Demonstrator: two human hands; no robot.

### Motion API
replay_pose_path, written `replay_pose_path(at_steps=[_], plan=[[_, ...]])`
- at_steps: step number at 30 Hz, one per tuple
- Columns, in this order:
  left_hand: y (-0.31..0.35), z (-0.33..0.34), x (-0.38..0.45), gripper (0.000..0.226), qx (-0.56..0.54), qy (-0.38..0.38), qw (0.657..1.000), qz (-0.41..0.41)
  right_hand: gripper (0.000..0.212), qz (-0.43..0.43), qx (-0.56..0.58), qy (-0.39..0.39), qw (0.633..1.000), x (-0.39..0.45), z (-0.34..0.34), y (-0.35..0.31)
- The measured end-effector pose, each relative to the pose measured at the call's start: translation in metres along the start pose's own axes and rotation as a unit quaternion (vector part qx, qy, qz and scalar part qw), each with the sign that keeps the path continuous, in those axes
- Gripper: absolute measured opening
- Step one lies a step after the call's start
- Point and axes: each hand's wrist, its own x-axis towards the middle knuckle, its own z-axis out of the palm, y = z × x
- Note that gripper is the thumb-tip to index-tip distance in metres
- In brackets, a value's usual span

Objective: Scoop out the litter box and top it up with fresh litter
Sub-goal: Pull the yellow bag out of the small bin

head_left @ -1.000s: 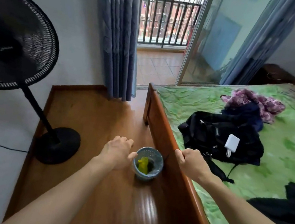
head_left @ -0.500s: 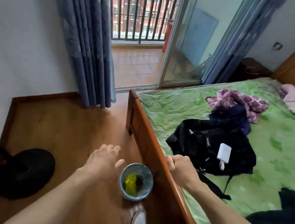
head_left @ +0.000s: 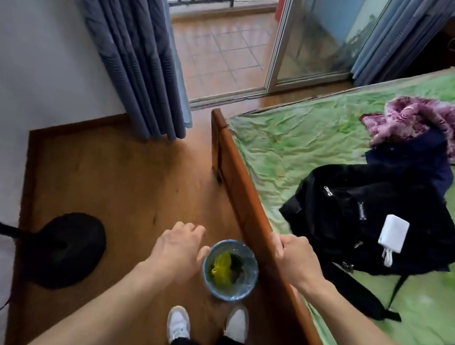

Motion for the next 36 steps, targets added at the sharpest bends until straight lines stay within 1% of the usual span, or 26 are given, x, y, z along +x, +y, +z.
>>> replay_pose_path(at_steps=[6,9,11,15,17,20,25,29,32,36], plan=[[-0.025,0.048,0.046,0.039,0.003,-0.057,0.998,0.026,0.054,0.044,-0.018,0.024,0.999,0.009,0.047,0.014],[-0.040,0.083,0.076,0.039,0.014,-0.089,0.995,0.042,0.055,0.062,-0.025,0.013,0.998,0.024,0.090,0.032],[-0.047,0.106,0.094,0.038,0.019,-0.102,0.993,0.053,0.054,0.058,-0.044,0.008,0.997,0.037,0.117,0.045],[-0.053,0.168,0.123,0.032,0.015,-0.117,0.991,0.070,0.053,0.060,-0.060,0.003,0.996,0.065,0.177,0.072],[-0.053,0.207,0.140,0.029,0.010,-0.130,0.989,0.075,0.052,0.069,-0.054,-0.014,0.996,0.081,0.214,0.093],[-0.052,0.267,0.167,0.032,0.007,-0.147,0.985,0.088,0.051,0.067,-0.056,-0.044,0.995,0.102,0.273,0.131],[-0.058,0.355,0.206,0.032,0.012,-0.147,0.985,0.092,0.043,0.048,-0.054,-0.080,0.994,0.129,0.353,0.185],[-0.069,0.407,0.224,0.032,0.035,-0.124,0.986,0.105,0.034,0.021,-0.053,-0.108,0.992,0.149,0.394,0.212],[-0.078,0.429,0.234,0.036,0.044,-0.109,0.987,0.112,0.030,0.004,-0.046,-0.123,0.991,0.163,0.409,0.221],[-0.083,0.436,0.242,0.036,0.027,-0.099,0.989,0.104,0.027,0.000,-0.038,-0.123,0.992,0.177,0.418,0.223]])
